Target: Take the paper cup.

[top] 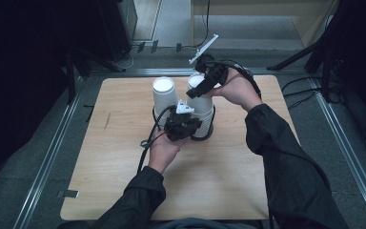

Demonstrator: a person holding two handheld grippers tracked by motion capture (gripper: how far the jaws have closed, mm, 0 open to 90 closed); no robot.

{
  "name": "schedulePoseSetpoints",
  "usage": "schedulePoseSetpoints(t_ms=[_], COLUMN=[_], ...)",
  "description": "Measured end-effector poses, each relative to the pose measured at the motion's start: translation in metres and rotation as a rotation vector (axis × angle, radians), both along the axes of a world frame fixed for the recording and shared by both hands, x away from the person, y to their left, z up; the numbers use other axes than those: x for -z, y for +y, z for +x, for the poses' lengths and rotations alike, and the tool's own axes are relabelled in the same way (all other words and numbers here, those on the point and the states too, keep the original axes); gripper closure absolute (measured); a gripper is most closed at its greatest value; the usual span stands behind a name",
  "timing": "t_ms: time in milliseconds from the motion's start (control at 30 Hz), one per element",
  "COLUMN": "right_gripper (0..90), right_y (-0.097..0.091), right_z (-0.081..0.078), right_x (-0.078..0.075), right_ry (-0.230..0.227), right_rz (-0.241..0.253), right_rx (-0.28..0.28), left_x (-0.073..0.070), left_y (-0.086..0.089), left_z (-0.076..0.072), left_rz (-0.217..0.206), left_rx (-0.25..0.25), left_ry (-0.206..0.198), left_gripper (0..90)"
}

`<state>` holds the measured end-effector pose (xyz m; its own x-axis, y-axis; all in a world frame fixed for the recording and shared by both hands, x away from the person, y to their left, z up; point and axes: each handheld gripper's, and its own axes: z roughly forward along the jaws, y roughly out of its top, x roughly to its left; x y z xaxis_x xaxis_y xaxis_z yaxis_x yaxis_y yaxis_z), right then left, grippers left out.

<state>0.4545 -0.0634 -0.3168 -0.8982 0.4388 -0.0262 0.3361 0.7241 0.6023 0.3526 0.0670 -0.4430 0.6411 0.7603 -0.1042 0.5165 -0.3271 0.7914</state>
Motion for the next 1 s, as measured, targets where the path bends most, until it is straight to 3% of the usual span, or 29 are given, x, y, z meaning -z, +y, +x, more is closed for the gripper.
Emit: schedulePoseSetpoints(t_ms=[267, 300, 600, 733, 900, 1000], right_gripper=[24.3, 24.3, 24.4, 24.4, 24.4, 24.3], right_y=[-0.005, -0.007, -0.01, -0.011, -0.012, -0.013], right_z=[-0.001, 0.0, -0.003, -0.004, -0.006, -0.008], right_x=[-0.019, -0.024, -0.044, -0.058, -0.069, -0.076], right_ry=[0.01, 0.028, 0.018, 0.02, 0.012, 0.01], right_rz=[0.016, 0.03, 0.029, 0.031, 0.029, 0.028], right_rx=[0.007, 0.003, 0.0, 0.003, 0.006, 0.005], left_x=[-0.001, -0.001, -0.004, -0.003, -0.004, -0.004], left_y=[0.001, 0.001, 0.005, 0.008, 0.009, 0.009], left_z=[0.0, 0.0, -0.001, 0.001, 0.0, -0.001], left_rz=[-0.005, -0.01, 0.001, -0.024, -0.003, -0.015], left_rx=[0.012, 0.009, 0.016, 0.009, 0.007, 0.011], left_ry=[0.01, 0.013, 0.004, 0.033, 0.018, 0.023], left_gripper=[75.0, 73.5, 66.1, 63.0, 59.5, 57.7])
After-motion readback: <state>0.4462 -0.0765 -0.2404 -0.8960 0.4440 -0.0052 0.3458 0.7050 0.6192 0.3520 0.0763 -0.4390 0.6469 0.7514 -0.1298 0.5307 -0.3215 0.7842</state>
